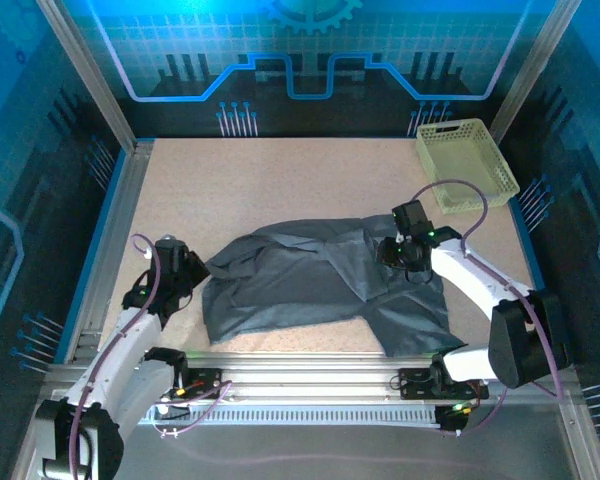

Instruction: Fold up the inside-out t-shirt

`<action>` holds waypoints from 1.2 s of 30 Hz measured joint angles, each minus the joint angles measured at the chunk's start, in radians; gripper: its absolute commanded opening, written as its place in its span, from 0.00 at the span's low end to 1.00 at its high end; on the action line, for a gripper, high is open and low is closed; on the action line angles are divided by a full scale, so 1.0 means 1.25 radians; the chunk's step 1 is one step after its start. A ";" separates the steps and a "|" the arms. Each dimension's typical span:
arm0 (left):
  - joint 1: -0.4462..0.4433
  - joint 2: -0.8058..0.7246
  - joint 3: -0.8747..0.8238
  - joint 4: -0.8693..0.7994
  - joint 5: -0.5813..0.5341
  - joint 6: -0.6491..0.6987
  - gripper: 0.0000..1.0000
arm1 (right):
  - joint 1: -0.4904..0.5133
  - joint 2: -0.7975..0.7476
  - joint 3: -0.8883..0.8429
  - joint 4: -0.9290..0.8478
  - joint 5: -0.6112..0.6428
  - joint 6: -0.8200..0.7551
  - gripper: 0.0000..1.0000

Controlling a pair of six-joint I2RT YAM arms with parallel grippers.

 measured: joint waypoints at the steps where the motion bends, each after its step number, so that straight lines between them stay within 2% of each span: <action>1: 0.000 0.000 0.000 0.002 0.000 -0.002 0.00 | 0.002 0.000 -0.015 0.005 -0.006 0.006 0.49; 13: 0.000 0.027 0.000 0.019 0.010 -0.012 0.00 | 0.023 -0.072 -0.194 0.063 -0.090 0.107 0.51; 17: 0.000 0.029 0.000 0.026 0.015 -0.012 0.00 | 0.023 -0.099 -0.229 0.110 -0.116 0.150 0.49; 24: 0.000 0.036 0.000 0.027 0.021 -0.012 0.00 | 0.044 -0.103 -0.236 0.152 -0.134 0.183 0.44; 27: 0.000 0.036 0.000 0.028 0.021 -0.012 0.00 | 0.044 -0.102 -0.236 0.159 -0.133 0.192 0.44; 30: 0.000 0.036 0.000 0.028 0.021 -0.012 0.00 | 0.045 -0.097 -0.236 0.161 -0.130 0.201 0.50; 36: 0.000 0.036 0.000 0.028 0.021 -0.012 0.00 | 0.046 -0.096 -0.236 0.143 -0.111 0.230 0.48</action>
